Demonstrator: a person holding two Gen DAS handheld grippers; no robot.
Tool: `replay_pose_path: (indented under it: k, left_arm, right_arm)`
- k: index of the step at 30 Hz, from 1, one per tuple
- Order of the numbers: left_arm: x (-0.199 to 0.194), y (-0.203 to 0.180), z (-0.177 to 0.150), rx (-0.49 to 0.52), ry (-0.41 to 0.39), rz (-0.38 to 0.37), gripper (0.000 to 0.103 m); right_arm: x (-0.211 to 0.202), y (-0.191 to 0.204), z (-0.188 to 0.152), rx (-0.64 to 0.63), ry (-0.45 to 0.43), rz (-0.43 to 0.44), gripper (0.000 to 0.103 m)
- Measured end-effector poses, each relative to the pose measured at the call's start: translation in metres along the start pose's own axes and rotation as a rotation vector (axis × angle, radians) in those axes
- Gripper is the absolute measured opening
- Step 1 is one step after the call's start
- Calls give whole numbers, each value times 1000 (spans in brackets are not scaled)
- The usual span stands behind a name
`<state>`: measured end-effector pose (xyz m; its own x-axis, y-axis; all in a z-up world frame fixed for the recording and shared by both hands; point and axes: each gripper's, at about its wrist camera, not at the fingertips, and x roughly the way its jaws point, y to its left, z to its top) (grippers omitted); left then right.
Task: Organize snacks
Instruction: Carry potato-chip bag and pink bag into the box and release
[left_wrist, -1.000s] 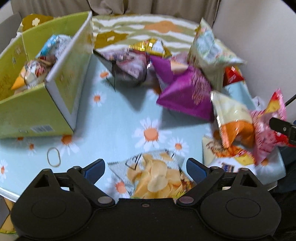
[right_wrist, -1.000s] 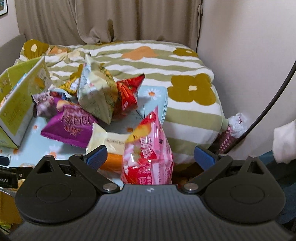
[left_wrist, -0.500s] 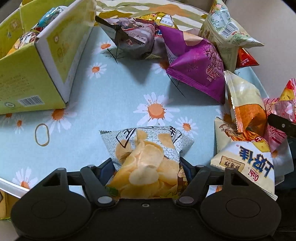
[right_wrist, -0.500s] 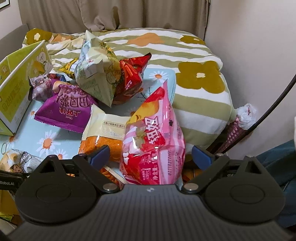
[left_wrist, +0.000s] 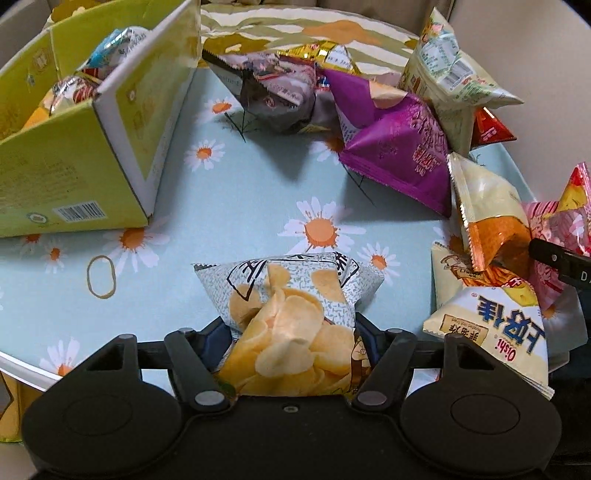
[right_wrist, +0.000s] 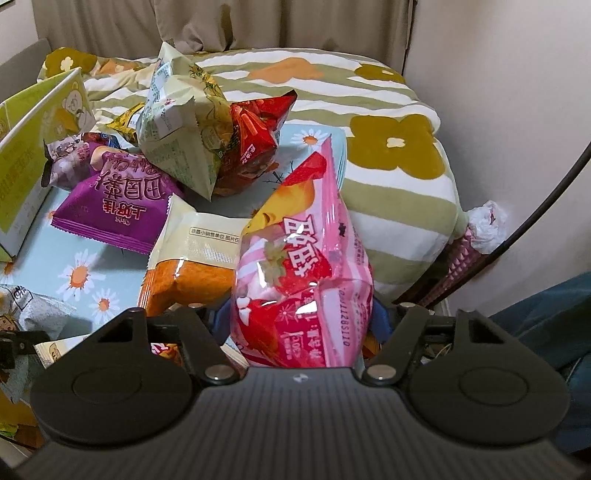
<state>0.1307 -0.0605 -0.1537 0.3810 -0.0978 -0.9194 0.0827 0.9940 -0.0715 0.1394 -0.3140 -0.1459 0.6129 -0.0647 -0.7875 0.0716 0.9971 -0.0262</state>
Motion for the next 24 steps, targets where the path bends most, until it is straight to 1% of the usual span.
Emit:
replay_pose_path:
  k: [2, 5, 12, 16, 21, 24]
  left_arm:
    - [-5, 0, 0, 2, -14, -2, 72]
    - [-14, 1, 0, 5, -43, -4, 71]
    - [-45, 5, 1, 2, -129, -9, 71]
    - [-70, 13, 2, -10, -195, -11, 71]
    - [-104, 32, 9, -25, -289, -3, 70]
    - [-122, 48, 18, -29, -339, 3, 71]
  right_arm:
    - [-4, 0, -1, 5, -8, -5, 78]
    - [-10, -1, -1, 15, -18, -5, 76]
    - [-34, -3, -1, 28, -67, -16, 76]
    - [-55, 2, 3, 19, -103, -11, 75]
    - [-83, 16, 15, -2, -152, 10, 75]
    - [-98, 35, 27, -15, -189, 39, 75]
